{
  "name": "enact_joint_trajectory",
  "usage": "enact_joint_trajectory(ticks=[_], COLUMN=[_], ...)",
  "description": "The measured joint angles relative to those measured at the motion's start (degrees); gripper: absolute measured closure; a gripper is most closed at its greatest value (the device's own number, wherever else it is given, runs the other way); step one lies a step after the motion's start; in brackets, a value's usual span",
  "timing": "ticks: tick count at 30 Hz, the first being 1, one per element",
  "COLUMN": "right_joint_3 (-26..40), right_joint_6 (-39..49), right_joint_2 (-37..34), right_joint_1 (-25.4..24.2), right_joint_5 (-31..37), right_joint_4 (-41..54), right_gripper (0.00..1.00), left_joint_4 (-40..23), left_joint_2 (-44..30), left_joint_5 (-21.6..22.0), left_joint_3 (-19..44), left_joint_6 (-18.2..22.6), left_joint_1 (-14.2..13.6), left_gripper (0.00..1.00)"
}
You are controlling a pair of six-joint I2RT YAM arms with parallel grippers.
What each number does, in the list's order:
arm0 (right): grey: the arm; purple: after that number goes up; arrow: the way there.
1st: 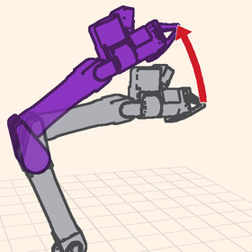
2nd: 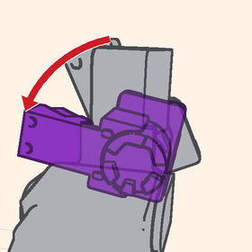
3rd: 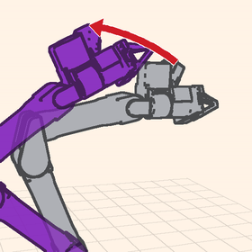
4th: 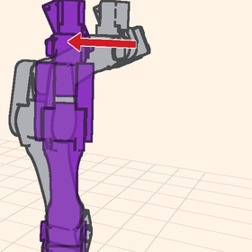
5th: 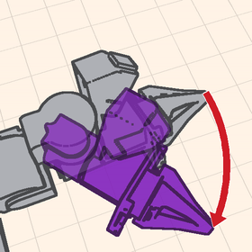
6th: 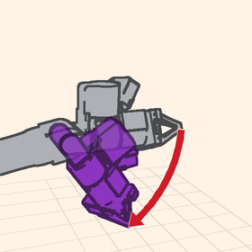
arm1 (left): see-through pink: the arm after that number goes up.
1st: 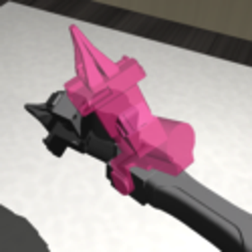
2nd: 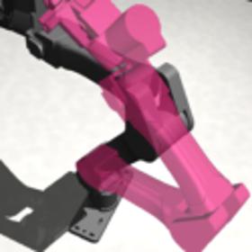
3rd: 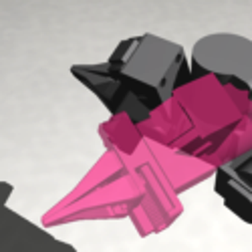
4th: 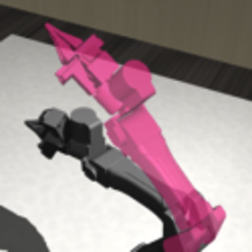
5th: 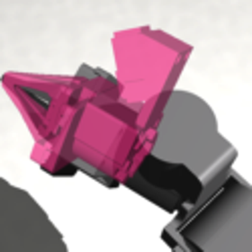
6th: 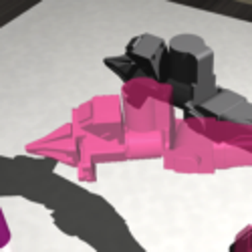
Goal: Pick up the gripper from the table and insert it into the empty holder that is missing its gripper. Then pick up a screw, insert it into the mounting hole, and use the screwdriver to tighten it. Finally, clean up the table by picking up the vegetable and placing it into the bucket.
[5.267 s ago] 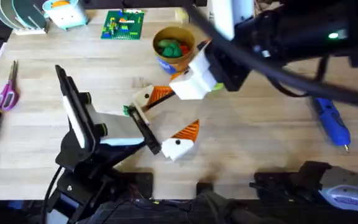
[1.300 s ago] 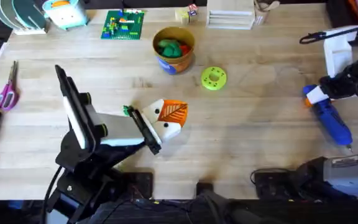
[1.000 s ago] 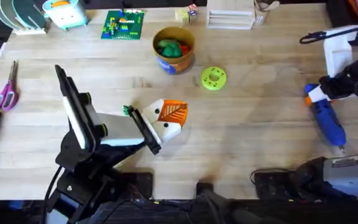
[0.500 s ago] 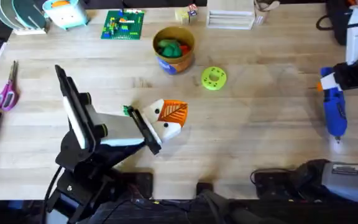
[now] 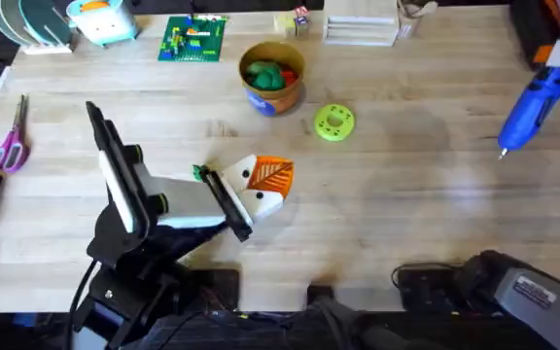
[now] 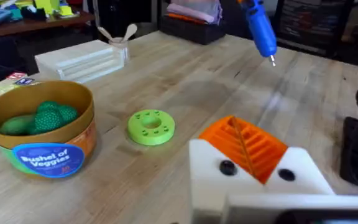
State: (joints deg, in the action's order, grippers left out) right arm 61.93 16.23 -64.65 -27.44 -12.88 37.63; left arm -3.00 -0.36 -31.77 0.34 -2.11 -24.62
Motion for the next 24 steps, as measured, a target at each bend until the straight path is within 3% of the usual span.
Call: enact_joint_trajectory(ticks=[4, 8, 17, 24], right_joint_3=[0.0, -0.7, -11.0, -14.3], right_joint_6=[-6.3, -10.2, -17.7, -20.8], right_joint_2=[4.2, 6.6, 10.9, 10.8], right_joint_1=[1.2, 6.4, 27.1, 42.9], right_joint_5=[-9.3, -13.4, -16.4, -17.0], right_joint_4=[-4.8, -7.4, -30.3, -43.2], right_gripper=[0.979, 0.979, 0.979, 0.979], left_joint_4=[0.0, 0.0, 0.0, 0.0], left_joint_2=[0.0, 0.0, 0.0, 0.0], left_joint_5=[0.0, 0.0, 0.0, 0.0], left_joint_3=[0.0, 0.0, 0.0, 0.0], left_joint_6=[0.0, 0.0, 0.0, 0.0], left_joint_1=[0.0, 0.0, 0.0, 0.0], left_gripper=[0.990, 0.990, 0.990, 0.990])
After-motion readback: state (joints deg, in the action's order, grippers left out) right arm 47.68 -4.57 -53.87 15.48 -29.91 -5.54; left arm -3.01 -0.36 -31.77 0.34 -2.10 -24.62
